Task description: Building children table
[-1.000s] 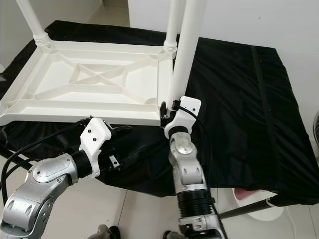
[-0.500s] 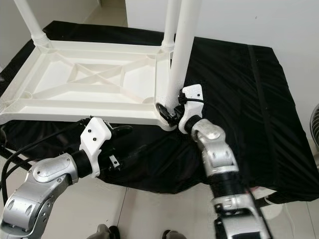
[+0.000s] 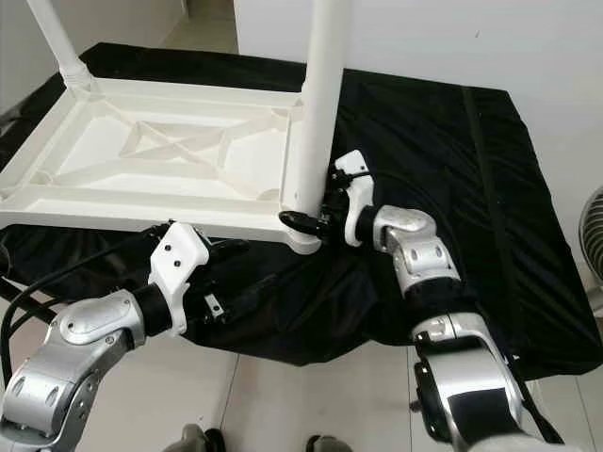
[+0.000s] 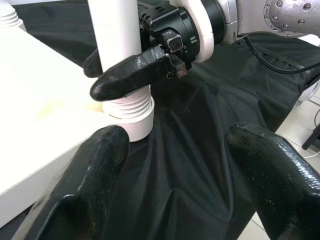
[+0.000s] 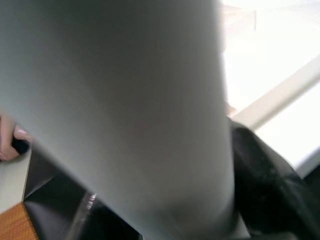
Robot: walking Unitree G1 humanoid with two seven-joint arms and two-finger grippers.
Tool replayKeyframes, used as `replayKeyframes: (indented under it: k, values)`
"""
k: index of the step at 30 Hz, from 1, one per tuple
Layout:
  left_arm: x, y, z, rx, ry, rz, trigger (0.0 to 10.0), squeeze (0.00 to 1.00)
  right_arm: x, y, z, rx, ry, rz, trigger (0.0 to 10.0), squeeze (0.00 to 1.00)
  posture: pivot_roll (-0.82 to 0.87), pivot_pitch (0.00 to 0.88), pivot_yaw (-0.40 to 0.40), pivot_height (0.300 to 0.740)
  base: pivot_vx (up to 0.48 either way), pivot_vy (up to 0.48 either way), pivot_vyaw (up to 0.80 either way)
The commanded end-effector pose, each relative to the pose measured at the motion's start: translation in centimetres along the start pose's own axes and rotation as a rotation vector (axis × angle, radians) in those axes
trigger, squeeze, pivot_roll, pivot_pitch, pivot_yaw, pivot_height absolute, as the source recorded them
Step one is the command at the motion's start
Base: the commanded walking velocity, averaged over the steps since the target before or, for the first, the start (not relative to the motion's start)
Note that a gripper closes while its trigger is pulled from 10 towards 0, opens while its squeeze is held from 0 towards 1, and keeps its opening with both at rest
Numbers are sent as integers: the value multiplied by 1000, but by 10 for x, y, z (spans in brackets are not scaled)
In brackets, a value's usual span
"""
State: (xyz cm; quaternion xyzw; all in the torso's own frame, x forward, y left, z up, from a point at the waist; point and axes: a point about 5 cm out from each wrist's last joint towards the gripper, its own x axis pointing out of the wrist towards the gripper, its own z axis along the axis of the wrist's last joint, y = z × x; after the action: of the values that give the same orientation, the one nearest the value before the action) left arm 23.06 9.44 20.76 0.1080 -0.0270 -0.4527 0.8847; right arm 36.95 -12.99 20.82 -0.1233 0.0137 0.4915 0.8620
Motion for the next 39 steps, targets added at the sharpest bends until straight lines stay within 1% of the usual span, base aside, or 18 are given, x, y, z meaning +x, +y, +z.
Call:
replayKeyframes:
  k: [1,4,6,7,10,11,13,14,17,19,20,24,28,32,35,36,38,39]
  values:
    - [-2,4,0,3,10,85,10000,0,5,4,-11,16,47,0,0,0,21,170,33,740,0,0,0]
    - [-2,4,0,2,10,86,10000,0,5,3,-16,18,70,-25,0,0,17,172,33,740,0,0,0]
    - [-2,3,-1,0,10,86,10000,0,2,2,-27,42,104,-103,0,0,13,173,33,740,0,0,0]
    - [-2,3,-1,0,10,86,10000,0,2,2,-27,42,104,-103,0,0,13,173,33,740,0,0,0]
    - [-1,2,-1,-4,8,83,10000,0,-3,-1,-41,87,133,-300,0,0,4,176,31,740,0,0,0]
    - [-1,2,-1,-4,8,83,10000,0,-3,-1,-41,87,133,-300,0,0,4,176,31,740,0,0,0]
    - [-1,2,-1,-6,6,81,10000,0,-6,-1,-47,127,135,-435,0,0,-1,177,30,740,0,0,0]
    - [-1,2,-1,-6,6,81,10000,0,-6,-1,-47,127,135,-435,0,0,-1,177,30,740,0,0,0]
    - [0,1,-1,-10,5,74,10000,0,-14,1,-59,248,152,-728,0,0,-11,181,33,740,0,0,0]
    - [1,0,-2,-14,5,67,10000,0,-20,11,-67,326,147,-949,0,0,-13,180,34,740,0,0,0]
    - [1,0,-2,-14,5,67,10000,0,-20,11,-67,326,147,-949,0,0,-13,180,34,740,0,0,0]
    - [1,0,-2,-14,5,62,10000,0,-21,32,-67,444,115,-1200,0,0,-19,184,37,740,0,0,0]
    - [2,-1,-2,-16,5,58,10000,0,-17,39,-62,481,100,-1292,0,0,-20,183,37,740,0,0,0]
    - [2,-1,-2,-16,4,58,10000,0,-11,39,-55,496,58,-1330,0,0,-15,183,36,740,0,0,0]
    - [2,0,-2,-16,4,60,10000,0,-7,39,-44,463,39,-1326,0,0,-15,182,34,740,0,0,0]
    - [2,0,-2,-16,5,62,10000,0,-1,40,-35,411,23,-1261,10000,0,-14,184,34,740,0,0,0]
    - [1,-1,-2,-16,5,62,10000,0,2,40,-32,395,14,-1224,10000,0,-14,184,34,740,0,0,0]
    - [2,0,-2,-16,6,63,10000,0,5,42,-29,382,-10,-1167,10000,1000,-16,184,32,740,0,0,0]
